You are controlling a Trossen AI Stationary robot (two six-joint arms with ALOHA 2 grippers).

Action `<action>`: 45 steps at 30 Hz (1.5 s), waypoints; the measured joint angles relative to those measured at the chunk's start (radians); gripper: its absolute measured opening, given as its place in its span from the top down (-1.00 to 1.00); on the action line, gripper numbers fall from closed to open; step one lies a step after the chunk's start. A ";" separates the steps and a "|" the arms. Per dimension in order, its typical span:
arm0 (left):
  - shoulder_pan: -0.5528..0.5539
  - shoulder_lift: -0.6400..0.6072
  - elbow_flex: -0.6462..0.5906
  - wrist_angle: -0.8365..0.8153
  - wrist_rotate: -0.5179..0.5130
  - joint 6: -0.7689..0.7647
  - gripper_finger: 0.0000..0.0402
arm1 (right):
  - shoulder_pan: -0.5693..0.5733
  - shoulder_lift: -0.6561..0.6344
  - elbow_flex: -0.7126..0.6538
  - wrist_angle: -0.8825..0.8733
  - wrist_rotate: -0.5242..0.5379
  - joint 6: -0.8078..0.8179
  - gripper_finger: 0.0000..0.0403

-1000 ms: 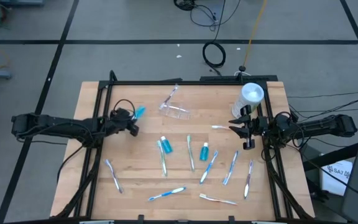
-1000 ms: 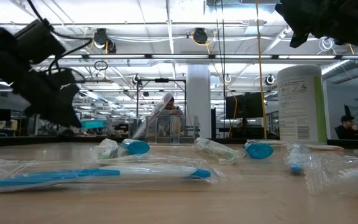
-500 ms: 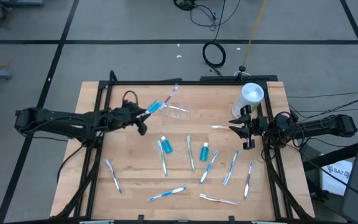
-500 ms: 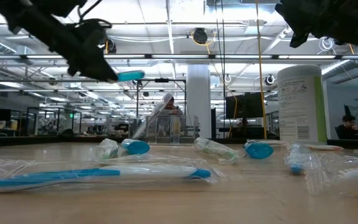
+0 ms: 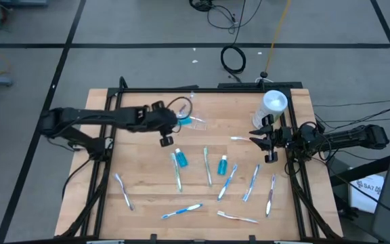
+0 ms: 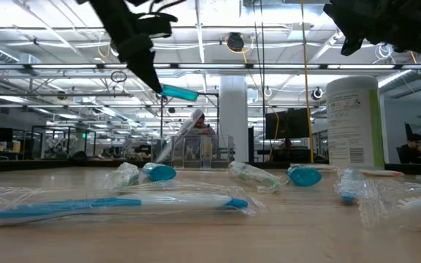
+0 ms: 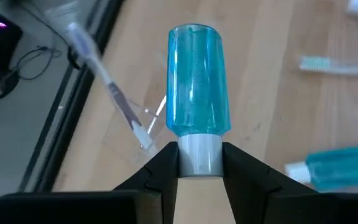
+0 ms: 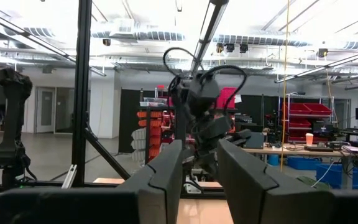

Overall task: Pick & Place toothbrushing station
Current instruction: Put the top left mouthwash into the middle section of the organizer

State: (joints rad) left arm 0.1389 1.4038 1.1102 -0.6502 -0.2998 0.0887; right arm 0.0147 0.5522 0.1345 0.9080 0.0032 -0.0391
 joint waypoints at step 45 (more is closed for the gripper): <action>0.036 0.508 0.342 -0.086 -0.495 1.465 0.45 | 0.000 0.000 0.000 0.000 0.000 -0.007 0.54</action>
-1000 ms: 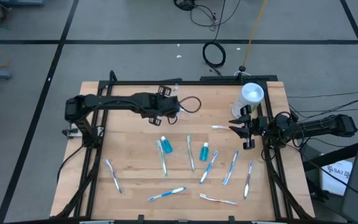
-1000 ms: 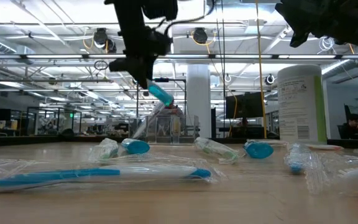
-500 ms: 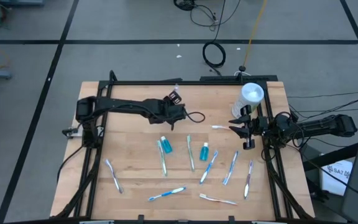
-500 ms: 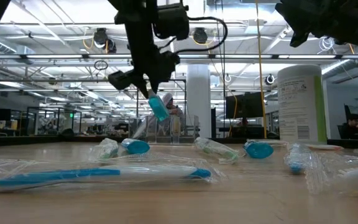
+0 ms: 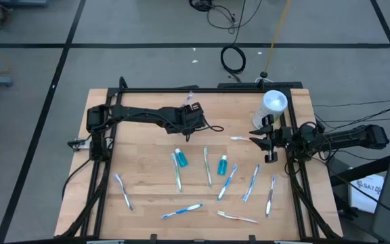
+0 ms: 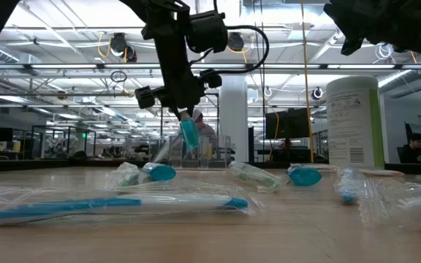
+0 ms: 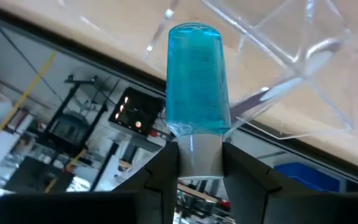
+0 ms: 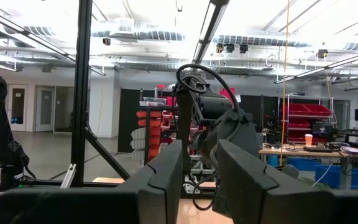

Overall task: Pick & Place toothbrushing station
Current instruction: Put the top left mouthwash into the middle section of the organizer

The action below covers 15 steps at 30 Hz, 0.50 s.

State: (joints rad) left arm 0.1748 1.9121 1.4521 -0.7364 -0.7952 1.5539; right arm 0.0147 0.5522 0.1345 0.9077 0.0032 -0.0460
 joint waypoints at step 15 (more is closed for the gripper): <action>0.039 0.000 -0.015 0.007 0.147 0.102 0.45 | 0.000 0.000 0.000 0.000 0.000 0.000 0.54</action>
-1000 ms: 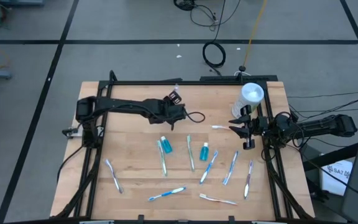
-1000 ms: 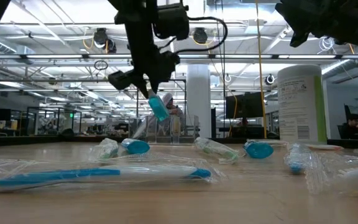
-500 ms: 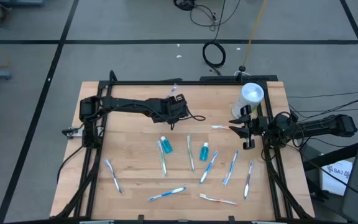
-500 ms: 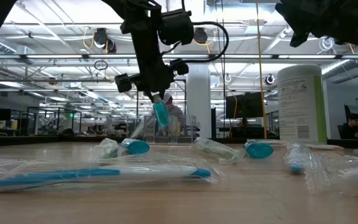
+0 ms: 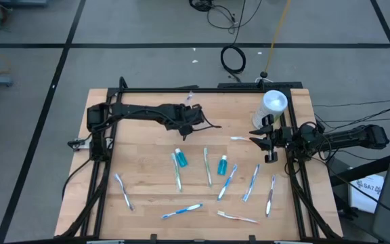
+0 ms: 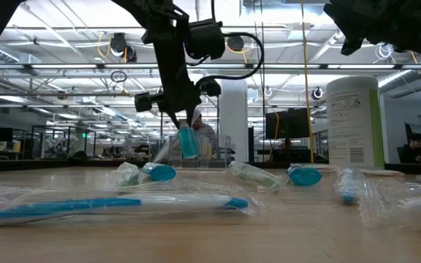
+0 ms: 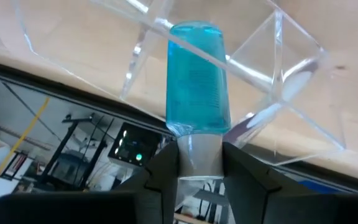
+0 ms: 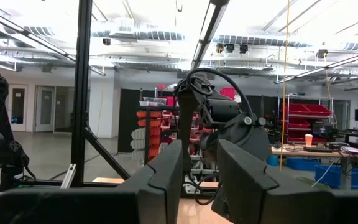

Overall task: Pick & Place toothbrushing station
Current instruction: Put the top left mouthwash into the middle section of the organizer

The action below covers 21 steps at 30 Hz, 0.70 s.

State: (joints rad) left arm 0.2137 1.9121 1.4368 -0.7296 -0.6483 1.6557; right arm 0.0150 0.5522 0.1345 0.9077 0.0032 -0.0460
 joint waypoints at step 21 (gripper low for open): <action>0.000 0.079 0.000 0.039 -0.141 0.194 0.45 | 0.000 0.000 0.000 0.000 0.000 0.000 0.54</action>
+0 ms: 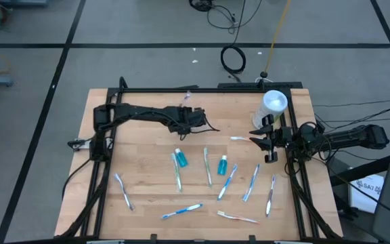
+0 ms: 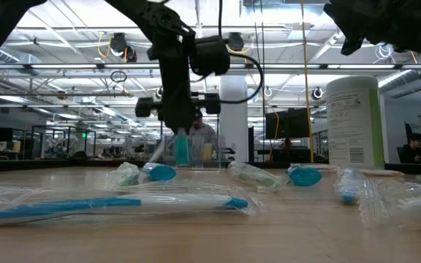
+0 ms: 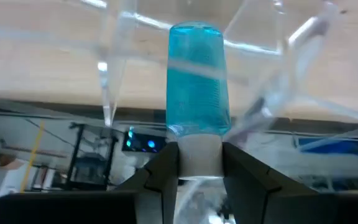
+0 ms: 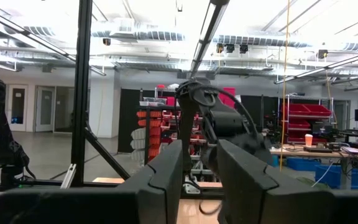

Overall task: Pick & Place toothbrushing station
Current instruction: Put the top left mouthwash into the middle section of the organizer

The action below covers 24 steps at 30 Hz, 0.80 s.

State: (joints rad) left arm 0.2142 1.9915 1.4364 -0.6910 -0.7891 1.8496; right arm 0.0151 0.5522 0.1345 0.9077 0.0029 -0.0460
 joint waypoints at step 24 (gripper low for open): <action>0.022 0.006 0.001 0.039 0.051 0.008 0.43 | 0.000 0.000 0.000 0.000 0.000 -0.019 0.54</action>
State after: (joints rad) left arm 0.2359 1.9976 1.4372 -0.6525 -0.7378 1.8574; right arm 0.0151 0.5522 0.1345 0.9073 0.0026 -0.0647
